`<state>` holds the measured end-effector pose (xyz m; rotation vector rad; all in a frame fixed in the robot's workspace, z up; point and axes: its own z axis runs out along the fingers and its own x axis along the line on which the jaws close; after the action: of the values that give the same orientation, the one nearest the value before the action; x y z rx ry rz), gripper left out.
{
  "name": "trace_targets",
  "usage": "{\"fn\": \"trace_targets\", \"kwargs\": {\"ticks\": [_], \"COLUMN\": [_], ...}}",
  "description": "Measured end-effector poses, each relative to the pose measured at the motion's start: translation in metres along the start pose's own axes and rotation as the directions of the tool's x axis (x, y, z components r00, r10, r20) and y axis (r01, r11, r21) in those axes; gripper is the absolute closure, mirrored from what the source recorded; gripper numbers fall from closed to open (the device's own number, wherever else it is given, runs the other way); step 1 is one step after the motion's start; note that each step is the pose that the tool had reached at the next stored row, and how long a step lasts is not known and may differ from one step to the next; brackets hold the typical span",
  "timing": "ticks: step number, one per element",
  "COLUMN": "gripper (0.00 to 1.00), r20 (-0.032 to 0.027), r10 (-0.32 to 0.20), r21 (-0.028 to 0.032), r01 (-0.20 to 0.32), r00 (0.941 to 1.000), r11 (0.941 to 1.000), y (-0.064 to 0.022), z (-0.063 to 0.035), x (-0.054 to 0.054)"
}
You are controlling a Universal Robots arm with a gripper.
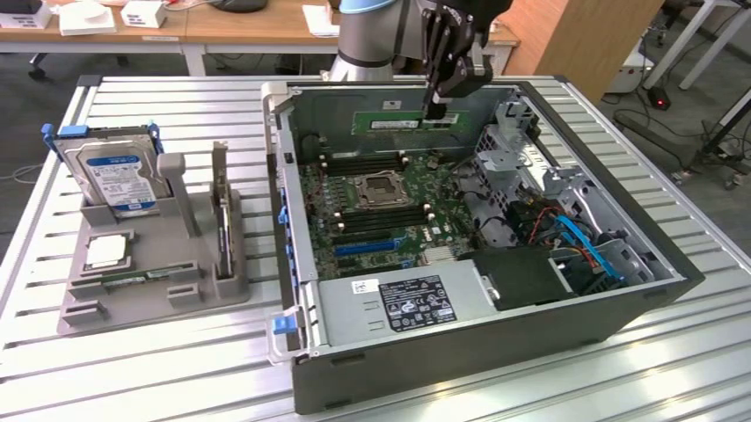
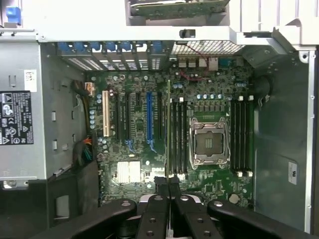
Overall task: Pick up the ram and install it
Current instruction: 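Pick up the ram and move it above insertion slot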
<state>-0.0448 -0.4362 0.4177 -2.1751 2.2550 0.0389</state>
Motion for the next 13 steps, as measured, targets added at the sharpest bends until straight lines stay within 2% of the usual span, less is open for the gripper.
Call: {"fn": "trace_targets", "kwargs": {"ticks": [6,13], "gripper": [0.89,0.89], "r20": [-0.0003,-0.0001], "r10": [0.000,0.000], "r21": [0.0000,0.0002], "r01": [0.000,0.000], "r00": [1.0000,1.0000], "r11": [1.0000,1.0000], "y": [0.0005,0.0004], "z": [0.0005,0.0011], "x": [-0.012,-0.013]}}
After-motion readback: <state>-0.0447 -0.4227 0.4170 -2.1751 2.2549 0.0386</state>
